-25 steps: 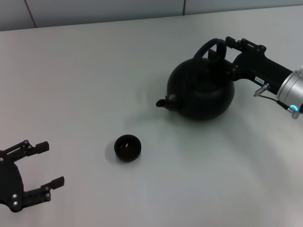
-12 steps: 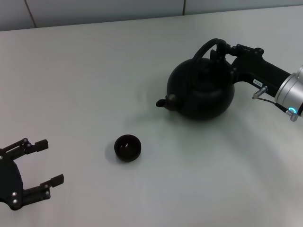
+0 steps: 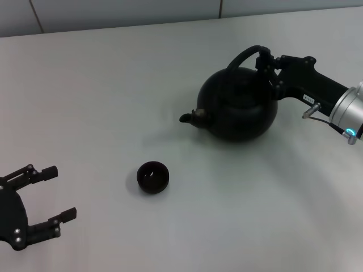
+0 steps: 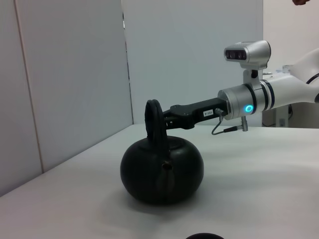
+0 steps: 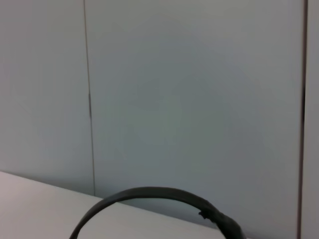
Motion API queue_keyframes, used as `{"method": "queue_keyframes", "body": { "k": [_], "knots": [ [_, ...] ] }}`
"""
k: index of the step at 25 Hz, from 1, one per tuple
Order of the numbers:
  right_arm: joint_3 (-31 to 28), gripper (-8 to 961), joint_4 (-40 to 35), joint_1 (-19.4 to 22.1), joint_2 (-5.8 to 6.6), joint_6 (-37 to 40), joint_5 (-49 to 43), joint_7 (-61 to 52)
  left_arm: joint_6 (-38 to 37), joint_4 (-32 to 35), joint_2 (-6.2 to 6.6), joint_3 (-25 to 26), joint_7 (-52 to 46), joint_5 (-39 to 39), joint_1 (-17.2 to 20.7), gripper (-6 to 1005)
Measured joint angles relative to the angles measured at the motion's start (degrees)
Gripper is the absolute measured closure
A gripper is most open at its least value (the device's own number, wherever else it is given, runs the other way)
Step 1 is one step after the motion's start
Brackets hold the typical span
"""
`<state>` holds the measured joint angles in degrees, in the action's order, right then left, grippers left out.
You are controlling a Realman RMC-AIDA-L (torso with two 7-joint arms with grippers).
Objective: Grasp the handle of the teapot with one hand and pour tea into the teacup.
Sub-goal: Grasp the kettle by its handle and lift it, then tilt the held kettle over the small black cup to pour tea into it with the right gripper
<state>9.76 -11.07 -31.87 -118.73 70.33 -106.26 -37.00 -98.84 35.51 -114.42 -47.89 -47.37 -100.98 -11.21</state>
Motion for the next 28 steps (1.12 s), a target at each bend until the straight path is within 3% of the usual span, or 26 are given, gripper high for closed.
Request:
{"method": "queue_keyframes", "body": {
  "k": [7, 16, 28],
  "knots": [
    [0.94, 863, 0.42, -2.05, -0.02, 2.35, -0.09, -0.37, -0.09, 0.0, -0.43, -0.16, 0.0, -0.37, -0.13, 197],
    [8.09, 864, 3.56, -6.92, -0.25, 2.48, -0.1, -0.51, 0.18, -0.07, -0.59, -0.37, 0.0, -0.43, -0.13, 197],
    [10.59, 864, 0.41, -6.48, -0.35, 5.38, -0.06, 3.86, 0.33, -0.29, -1.03, 0.0, 0.0, -0.45, -0.12, 197]
  ]
}}
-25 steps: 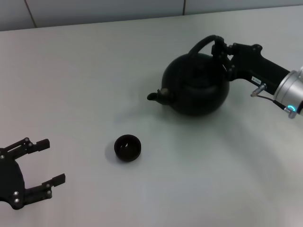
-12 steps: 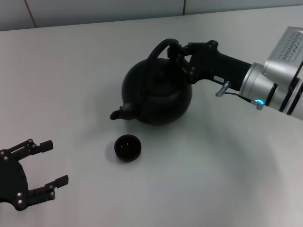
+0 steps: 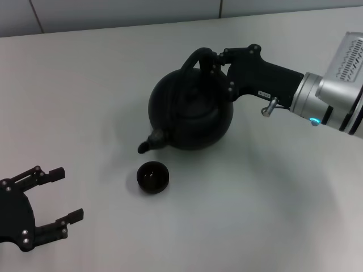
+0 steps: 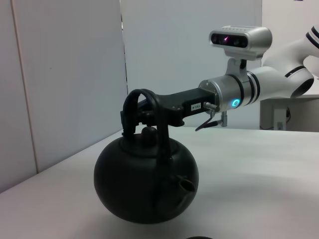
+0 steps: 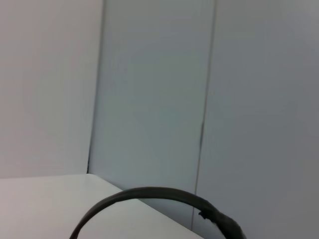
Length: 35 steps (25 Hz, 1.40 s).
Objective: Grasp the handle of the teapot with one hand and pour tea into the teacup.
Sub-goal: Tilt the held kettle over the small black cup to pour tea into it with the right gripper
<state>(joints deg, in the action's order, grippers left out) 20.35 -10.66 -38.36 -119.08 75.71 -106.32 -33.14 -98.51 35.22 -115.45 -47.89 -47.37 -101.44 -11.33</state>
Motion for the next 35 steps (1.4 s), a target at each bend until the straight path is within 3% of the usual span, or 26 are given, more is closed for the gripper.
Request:
{"method": "queue_keyframes", "body": {
  "k": [5, 26, 35],
  "knots": [
    [2.73, 865, -2.41, 0.21, -0.04, 1.17, 0.22, 3.88, 0.19, -0.05, -0.17, 0.0, 0.0, -0.17, 0.09, 197],
    [3.13, 864, -3.23, -1.16, -0.08, 1.62, 0.12, 14.87, 0.25, -0.06, -0.39, -0.02, -0.32, -0.16, -0.17, 197],
    [7.46, 867, -4.4, -1.87, -0.09, 1.45, 0.4, 17.35, 0.34, -0.06, -0.38, -0.01, -0.52, -0.03, -0.41, 197]
  ]
}}
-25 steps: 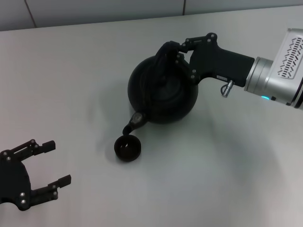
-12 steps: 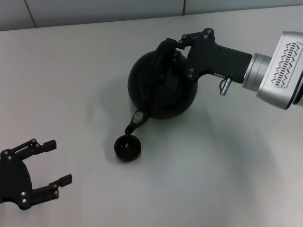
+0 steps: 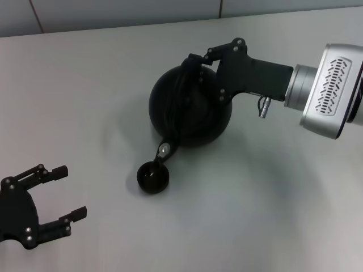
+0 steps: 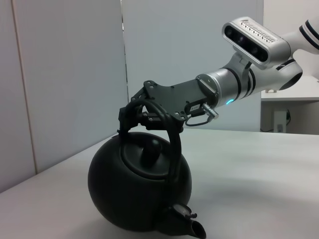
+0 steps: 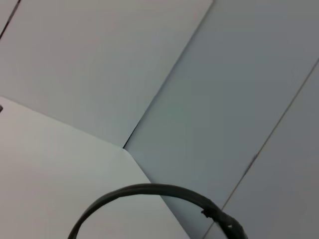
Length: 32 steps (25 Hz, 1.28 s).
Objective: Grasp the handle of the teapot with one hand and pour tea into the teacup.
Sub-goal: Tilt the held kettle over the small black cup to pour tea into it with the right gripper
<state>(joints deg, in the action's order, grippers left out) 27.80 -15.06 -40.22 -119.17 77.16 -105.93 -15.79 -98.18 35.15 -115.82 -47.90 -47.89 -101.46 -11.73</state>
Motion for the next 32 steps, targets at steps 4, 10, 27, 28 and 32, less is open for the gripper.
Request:
{"method": "queue_keyframes", "body": {
  "k": [4, 10, 27, 28, 32],
  "knots": [
    [0.03, 869, -0.47, -0.22, -0.01, 0.11, 0.14, 0.73, 0.07, 0.0, 0.0, 0.0, -0.05, 0.08, -0.03, 197],
    [0.06, 871, -0.66, -0.45, -0.08, 0.14, 0.18, 2.7, 0.1, 0.0, 0.0, 0.0, -0.14, 0.16, -0.04, 197],
    [2.15, 871, -0.96, -1.15, -0.19, 0.41, 0.23, 7.28, 0.09, 0.01, -0.09, 0.79, -0.27, -0.09, -0.31, 198],
    [2.16, 871, -0.95, -1.17, -0.21, 0.47, 0.23, 7.72, 0.09, 0.0, -0.11, 0.79, -0.27, -0.09, -0.31, 198],
    [2.09, 871, -0.69, -1.19, -0.25, 1.11, 0.27, 9.35, 0.09, 0.0, -0.18, 0.79, -0.27, -0.12, -0.31, 198]
  ]
}}
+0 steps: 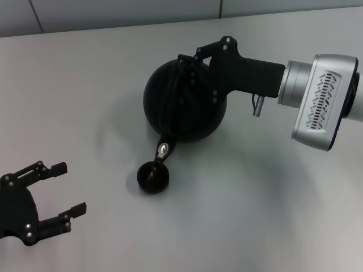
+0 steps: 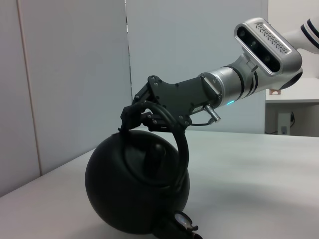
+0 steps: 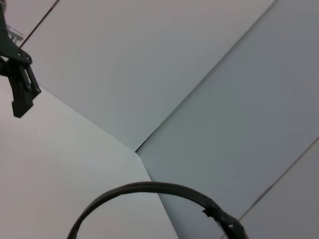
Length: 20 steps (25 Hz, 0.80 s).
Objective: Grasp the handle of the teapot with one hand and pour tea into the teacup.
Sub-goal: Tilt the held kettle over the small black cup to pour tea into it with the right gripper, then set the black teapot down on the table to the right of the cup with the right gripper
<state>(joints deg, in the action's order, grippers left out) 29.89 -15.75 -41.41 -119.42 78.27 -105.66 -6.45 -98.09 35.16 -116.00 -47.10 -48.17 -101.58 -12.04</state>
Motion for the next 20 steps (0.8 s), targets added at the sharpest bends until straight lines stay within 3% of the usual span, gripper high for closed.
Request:
{"method": "queue_keyframes", "body": {
  "k": [5, 9, 13, 20],
  "knots": [
    [-0.36, 872, 0.0, 0.12, -0.01, 0.15, 0.48, -3.91, 0.0, 0.0, -0.08, 0.0, 0.0, -0.02, 0.0, 198],
    [0.34, 872, -2.17, 0.8, 0.23, -0.59, 0.2, -17.21, 0.0, 0.0, -0.09, 0.0, 0.0, -0.02, 0.0, 198],
    [0.77, 872, -5.35, 3.25, 0.16, -0.67, 0.89, -28.53, 0.0, 0.0, -0.09, -0.01, -0.17, -0.02, 0.0, 198],
    [0.17, 872, -5.65, 8.42, 0.21, -0.92, 10.17, -35.12, 0.0, 0.0, -0.08, 0.08, -0.24, 0.0, 0.0, 197]
  ]
}}
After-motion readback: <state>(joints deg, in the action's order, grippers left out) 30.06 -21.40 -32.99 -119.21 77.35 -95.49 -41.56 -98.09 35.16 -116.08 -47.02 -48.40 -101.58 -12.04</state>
